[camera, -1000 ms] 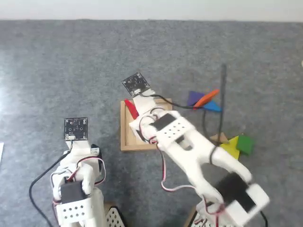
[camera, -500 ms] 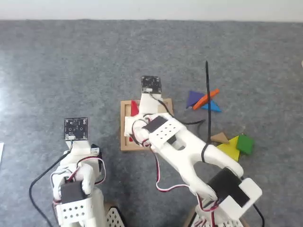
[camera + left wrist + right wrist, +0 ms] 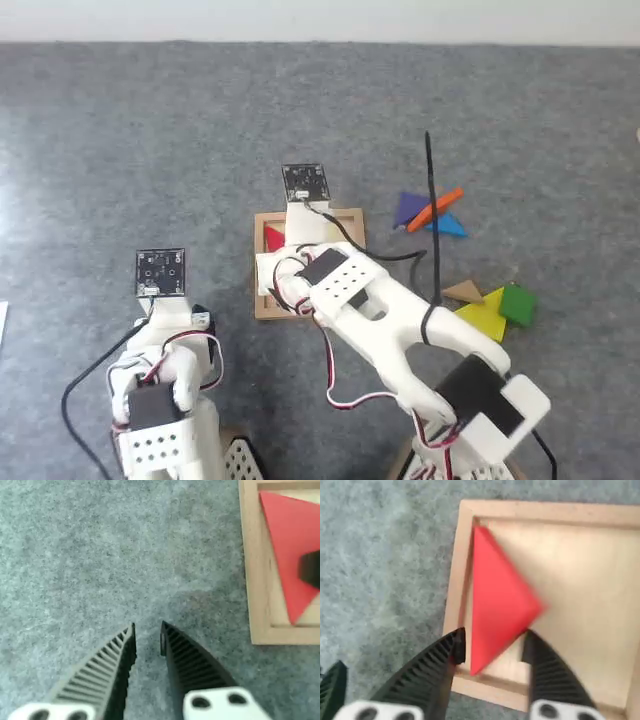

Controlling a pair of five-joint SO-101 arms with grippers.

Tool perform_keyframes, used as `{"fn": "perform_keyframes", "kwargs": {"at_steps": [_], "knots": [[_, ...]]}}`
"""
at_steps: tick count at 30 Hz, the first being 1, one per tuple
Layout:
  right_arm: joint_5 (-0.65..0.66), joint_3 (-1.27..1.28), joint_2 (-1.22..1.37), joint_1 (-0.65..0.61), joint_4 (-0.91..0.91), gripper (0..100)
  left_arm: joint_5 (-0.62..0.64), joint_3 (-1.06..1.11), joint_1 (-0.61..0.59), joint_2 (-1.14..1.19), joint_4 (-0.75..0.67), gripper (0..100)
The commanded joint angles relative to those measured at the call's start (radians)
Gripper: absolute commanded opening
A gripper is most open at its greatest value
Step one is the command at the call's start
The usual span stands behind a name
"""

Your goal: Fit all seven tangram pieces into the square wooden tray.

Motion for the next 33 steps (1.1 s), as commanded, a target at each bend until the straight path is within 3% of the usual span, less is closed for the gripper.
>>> {"fn": "perform_keyframes", "kwargs": {"at_steps": [1,11,17,23,33], "knots": [[0.012,-0.029,0.005,-0.008,-0.018,33.3,-0.002,-0.012,0.000,-0.018,0.003,8],[0.023,0.005,-0.142,0.019,-0.005,15.2,-0.002,-0.012,0.000,-0.018,0.003,8],[0.157,0.025,-0.185,0.143,-0.016,0.6,-0.002,-0.012,0.000,-0.018,0.003,8],[0.199,0.026,-0.048,0.228,-0.120,0.7,-0.002,-0.012,0.000,-0.018,0.003,8],[0.193,0.021,0.050,0.180,-0.151,0.7,-0.002,-0.012,0.000,-0.018,0.003,8]]}}
